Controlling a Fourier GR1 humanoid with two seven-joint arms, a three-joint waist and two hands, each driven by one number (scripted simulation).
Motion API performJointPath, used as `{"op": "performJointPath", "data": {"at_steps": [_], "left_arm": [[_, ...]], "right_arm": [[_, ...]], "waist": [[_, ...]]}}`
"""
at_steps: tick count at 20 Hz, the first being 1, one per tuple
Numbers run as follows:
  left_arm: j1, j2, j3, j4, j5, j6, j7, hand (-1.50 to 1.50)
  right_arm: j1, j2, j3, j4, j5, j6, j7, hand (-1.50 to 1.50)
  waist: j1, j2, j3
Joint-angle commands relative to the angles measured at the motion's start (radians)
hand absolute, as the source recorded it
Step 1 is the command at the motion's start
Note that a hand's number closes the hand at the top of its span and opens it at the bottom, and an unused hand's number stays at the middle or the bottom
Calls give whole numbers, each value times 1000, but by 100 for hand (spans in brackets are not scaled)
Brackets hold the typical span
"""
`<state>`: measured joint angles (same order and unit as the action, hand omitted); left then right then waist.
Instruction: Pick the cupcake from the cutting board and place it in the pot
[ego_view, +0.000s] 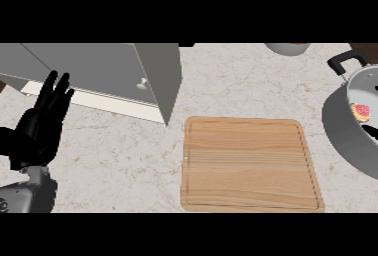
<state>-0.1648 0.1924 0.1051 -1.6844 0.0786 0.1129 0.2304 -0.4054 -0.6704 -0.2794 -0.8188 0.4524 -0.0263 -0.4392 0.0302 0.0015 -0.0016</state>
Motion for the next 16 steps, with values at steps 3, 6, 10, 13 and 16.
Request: {"op": "performJointPath", "data": {"at_steps": [3,6,10,13,16], "left_arm": [[-82,6,5,68,-18,9,-1,0],[-39,0,7,34,-1,1,8,0],[-46,7,8,30,-16,5,7,0],[-68,13,20,48,-3,-1,27,0],[-14,29,49,4,33,-33,14,0]], "right_arm": [[-67,91,-2,131,-84,130,-115,-150],[-143,57,-111,195,-208,231,-150,-150],[-203,23,-193,270,-298,310,-135,-150],[-188,-73,-257,346,-361,432,-162,-150],[-157,-165,-291,445,-369,487,-226,-150]], "waist": [[-20,7,3],[-12,9,5],[-15,6,4],[-23,7,4],[-13,7,4]]}}
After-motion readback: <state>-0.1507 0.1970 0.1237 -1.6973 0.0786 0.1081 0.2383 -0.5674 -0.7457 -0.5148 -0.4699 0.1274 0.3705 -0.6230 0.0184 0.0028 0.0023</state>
